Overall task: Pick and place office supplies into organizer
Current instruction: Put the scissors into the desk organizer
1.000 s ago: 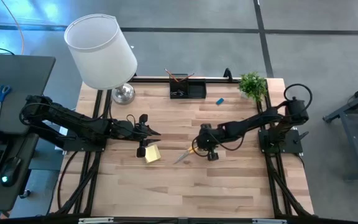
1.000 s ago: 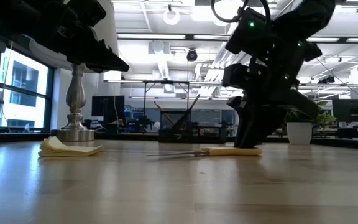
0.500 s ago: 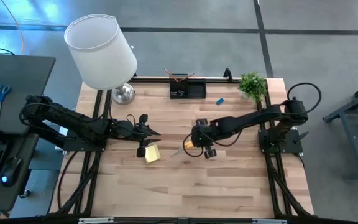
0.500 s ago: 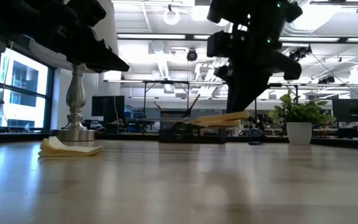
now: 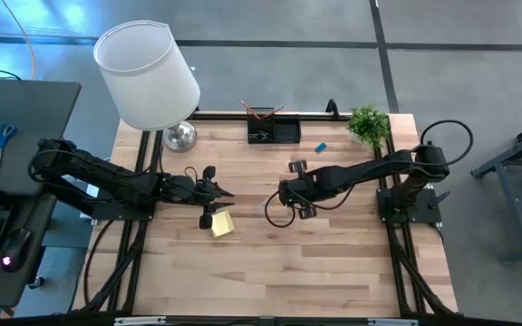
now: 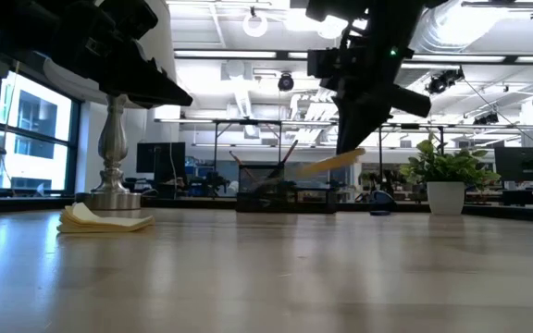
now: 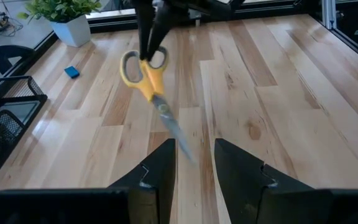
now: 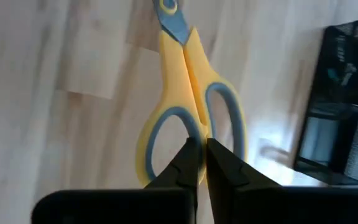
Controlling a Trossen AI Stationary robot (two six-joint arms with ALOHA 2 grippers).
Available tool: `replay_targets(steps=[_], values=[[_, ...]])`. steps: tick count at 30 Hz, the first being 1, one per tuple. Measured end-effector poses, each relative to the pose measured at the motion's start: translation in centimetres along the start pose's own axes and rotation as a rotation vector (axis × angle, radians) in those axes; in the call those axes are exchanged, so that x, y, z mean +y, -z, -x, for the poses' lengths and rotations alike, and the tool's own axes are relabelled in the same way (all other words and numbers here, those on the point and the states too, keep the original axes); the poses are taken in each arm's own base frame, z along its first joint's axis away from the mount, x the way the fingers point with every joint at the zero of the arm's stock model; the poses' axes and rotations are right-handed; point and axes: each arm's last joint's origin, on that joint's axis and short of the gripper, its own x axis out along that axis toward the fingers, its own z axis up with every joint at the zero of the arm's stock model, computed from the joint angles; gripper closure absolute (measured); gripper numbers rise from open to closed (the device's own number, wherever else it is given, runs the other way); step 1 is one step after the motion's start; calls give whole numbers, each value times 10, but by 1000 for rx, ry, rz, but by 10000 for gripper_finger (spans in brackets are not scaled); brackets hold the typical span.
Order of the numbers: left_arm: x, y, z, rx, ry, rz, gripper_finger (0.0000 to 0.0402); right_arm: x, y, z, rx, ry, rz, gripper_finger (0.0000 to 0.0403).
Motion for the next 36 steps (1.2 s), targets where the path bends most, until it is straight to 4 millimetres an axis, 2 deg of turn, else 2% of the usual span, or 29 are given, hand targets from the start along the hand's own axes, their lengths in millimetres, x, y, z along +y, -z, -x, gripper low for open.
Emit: replay_targets(steps=[7,13,19,29,36], values=[[0,0,0,0,0,0,302,-6,-2,2,12,77,32,400],[0,0,0,0,0,0,302,-13,0,1,-14,-92,-106,401],[0,0,0,2,0,0,302,-12,5,-6,47,-132,-149,399],[0,1,0,8,1,1,302,21,32,-46,26,-187,-147,342],[0,0,0,-2,1,3,302,19,41,-61,-30,-191,-193,336]])
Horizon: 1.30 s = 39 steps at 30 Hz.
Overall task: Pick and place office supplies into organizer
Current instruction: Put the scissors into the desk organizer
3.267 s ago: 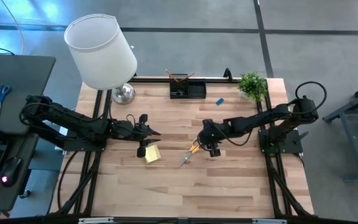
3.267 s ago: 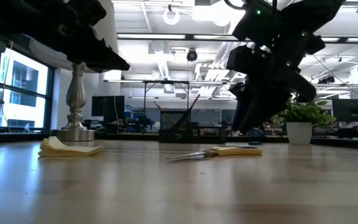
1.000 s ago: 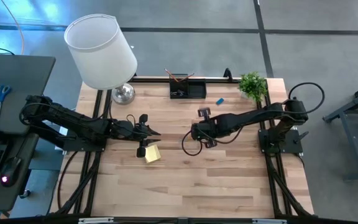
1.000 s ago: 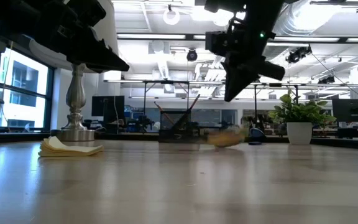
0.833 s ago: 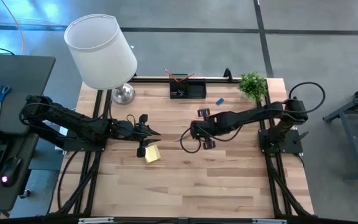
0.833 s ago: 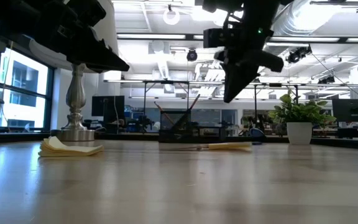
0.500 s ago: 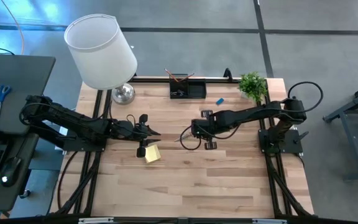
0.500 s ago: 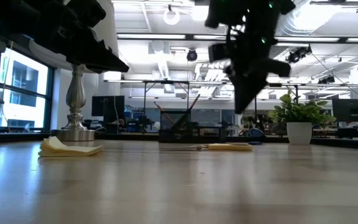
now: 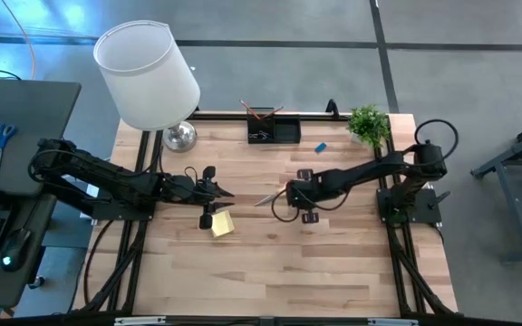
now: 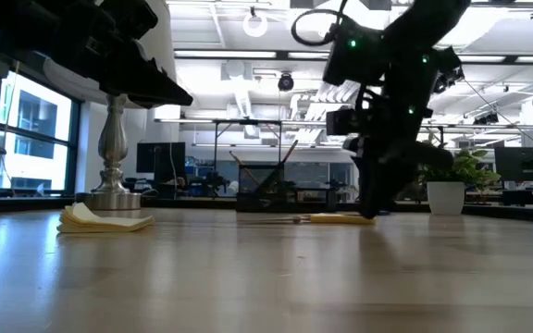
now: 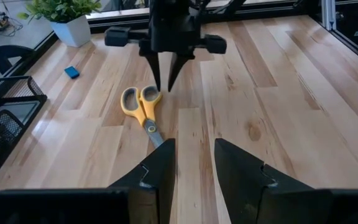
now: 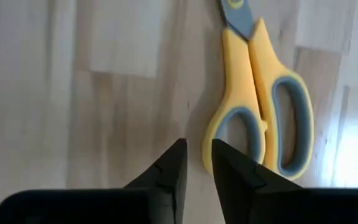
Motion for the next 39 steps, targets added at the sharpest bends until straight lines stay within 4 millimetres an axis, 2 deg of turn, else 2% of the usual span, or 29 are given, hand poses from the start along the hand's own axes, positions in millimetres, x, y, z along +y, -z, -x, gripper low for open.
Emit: replay_targets(steps=[8,17,25,31,39], values=[[0,0,0,2,0,0,302,-8,9,-7,10,-6,-40,336],[0,0,0,2,1,0,302,-6,12,-11,-18,-41,-59,337],[0,0,0,3,0,0,302,-5,12,-11,-24,-66,-50,391],[0,0,0,3,0,0,302,-4,11,-11,-25,-80,-48,385],[0,0,0,3,0,1,302,4,6,-4,0,-117,-11,398]])
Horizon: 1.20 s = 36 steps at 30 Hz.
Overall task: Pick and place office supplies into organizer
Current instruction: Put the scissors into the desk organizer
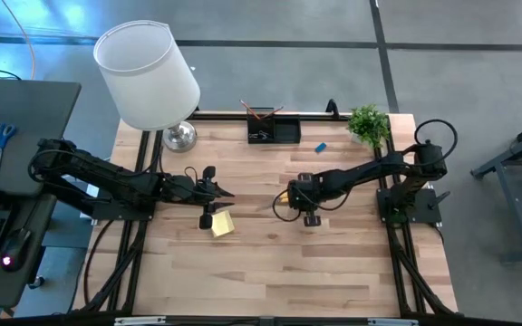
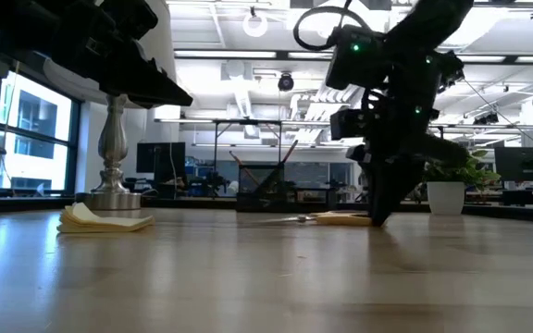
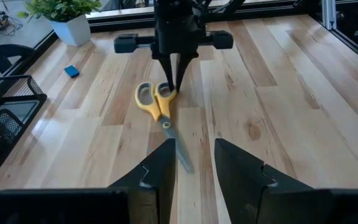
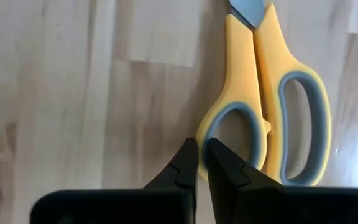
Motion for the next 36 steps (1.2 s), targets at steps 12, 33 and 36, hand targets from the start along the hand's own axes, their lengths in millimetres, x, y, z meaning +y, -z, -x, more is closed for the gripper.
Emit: replay_targets(steps=[12,33,36], values=[[0,0,0,0,0,-1,302,-1,-32,43,97,149,77,400],[0,2,0,23,0,-5,302,-48,-25,46,134,261,-110,402],[0,2,0,21,1,-4,302,-56,-16,32,107,248,-103,403]])
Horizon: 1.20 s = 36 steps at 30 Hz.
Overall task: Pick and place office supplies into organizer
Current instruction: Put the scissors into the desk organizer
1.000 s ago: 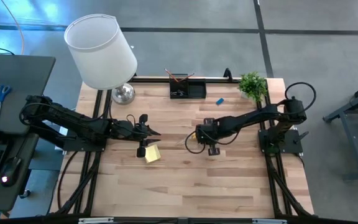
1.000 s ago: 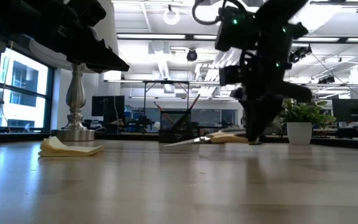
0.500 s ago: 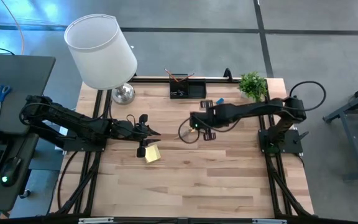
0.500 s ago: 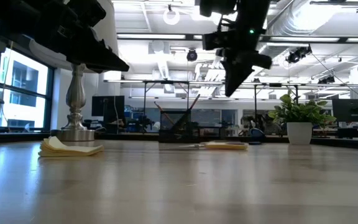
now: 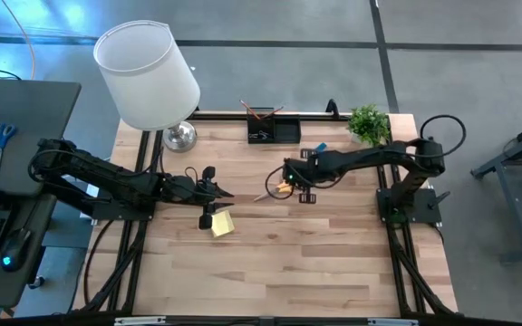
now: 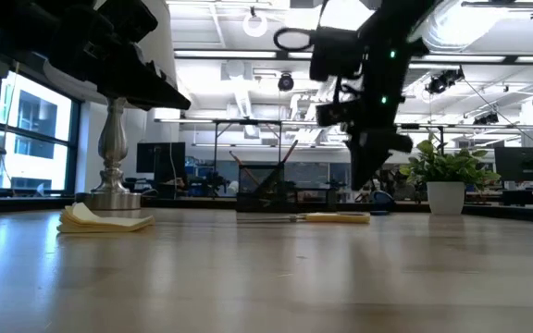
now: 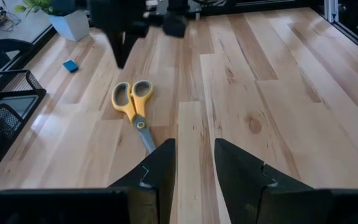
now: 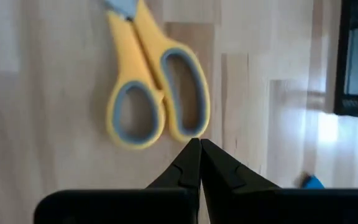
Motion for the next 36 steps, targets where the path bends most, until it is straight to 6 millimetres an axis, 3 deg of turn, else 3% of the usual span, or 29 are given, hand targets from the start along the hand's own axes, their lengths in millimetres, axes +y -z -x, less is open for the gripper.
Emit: replay_targets(steps=[9,18,23,29,36], values=[[0,-1,0,-14,0,3,302,-32,7,-26,-143,-142,-75,397],[0,-1,0,-10,0,3,302,-27,17,-37,-137,-142,-146,289],[0,-1,0,-11,0,7,302,-23,25,-46,-157,-132,-169,265],[0,-1,0,-14,0,7,302,-19,32,-52,-170,-134,-169,289],[0,-2,0,-20,0,8,302,-10,35,-53,-172,-152,-120,385]])
